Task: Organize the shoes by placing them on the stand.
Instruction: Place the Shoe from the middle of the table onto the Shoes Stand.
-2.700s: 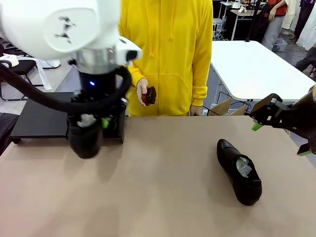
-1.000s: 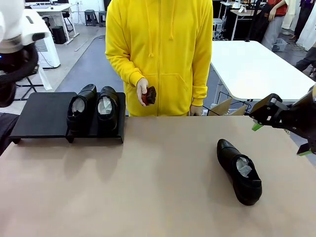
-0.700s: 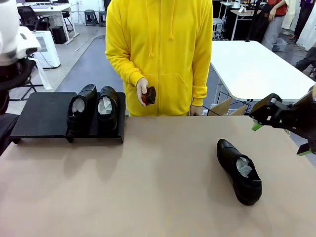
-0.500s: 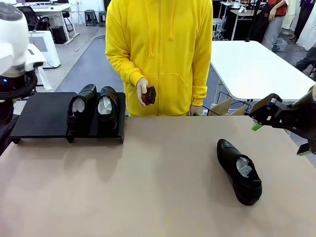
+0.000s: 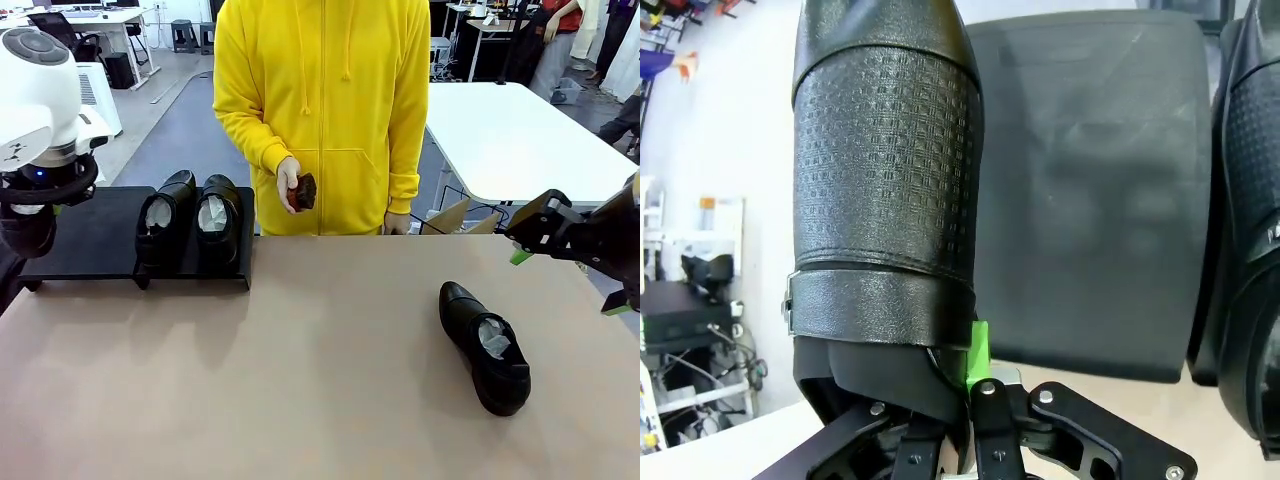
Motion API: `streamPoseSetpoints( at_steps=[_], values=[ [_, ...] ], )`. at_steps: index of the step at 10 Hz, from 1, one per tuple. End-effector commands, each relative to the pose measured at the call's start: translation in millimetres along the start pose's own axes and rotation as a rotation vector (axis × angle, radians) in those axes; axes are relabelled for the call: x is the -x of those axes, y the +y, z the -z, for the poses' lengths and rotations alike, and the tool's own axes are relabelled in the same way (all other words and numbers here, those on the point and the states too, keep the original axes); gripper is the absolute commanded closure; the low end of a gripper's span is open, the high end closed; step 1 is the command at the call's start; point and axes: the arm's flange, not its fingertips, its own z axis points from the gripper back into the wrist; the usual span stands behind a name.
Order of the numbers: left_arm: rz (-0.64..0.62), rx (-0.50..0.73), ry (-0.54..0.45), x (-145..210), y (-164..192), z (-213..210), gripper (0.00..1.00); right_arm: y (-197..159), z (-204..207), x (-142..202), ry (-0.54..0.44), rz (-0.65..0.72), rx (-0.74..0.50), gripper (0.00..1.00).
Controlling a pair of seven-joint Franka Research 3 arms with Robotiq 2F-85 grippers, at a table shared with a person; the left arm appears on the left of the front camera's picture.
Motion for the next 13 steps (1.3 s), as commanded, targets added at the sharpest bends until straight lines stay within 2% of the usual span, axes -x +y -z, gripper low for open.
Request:
streamPoseSetpoints(
  at_steps=[1,4,7,13],
  values=[
    [-0.011,0.000,-0.038,-2,4,16,1.00,3,1,-1,0.012,-0.016,-0.024,0.00],
    [-0.011,0.004,-0.006,-1,-2,38,1.00,3,1,-1,0.012,-0.016,-0.024,0.00],
    [-0.017,-0.024,-0.005,-7,-5,47,1.00,3,1,-1,0.012,-0.016,-0.024,0.00],
    [-0.042,-0.005,-0.017,-18,-7,60,1.00,3,1,-1,0.012,-0.016,-0.024,0.00]
  ],
)
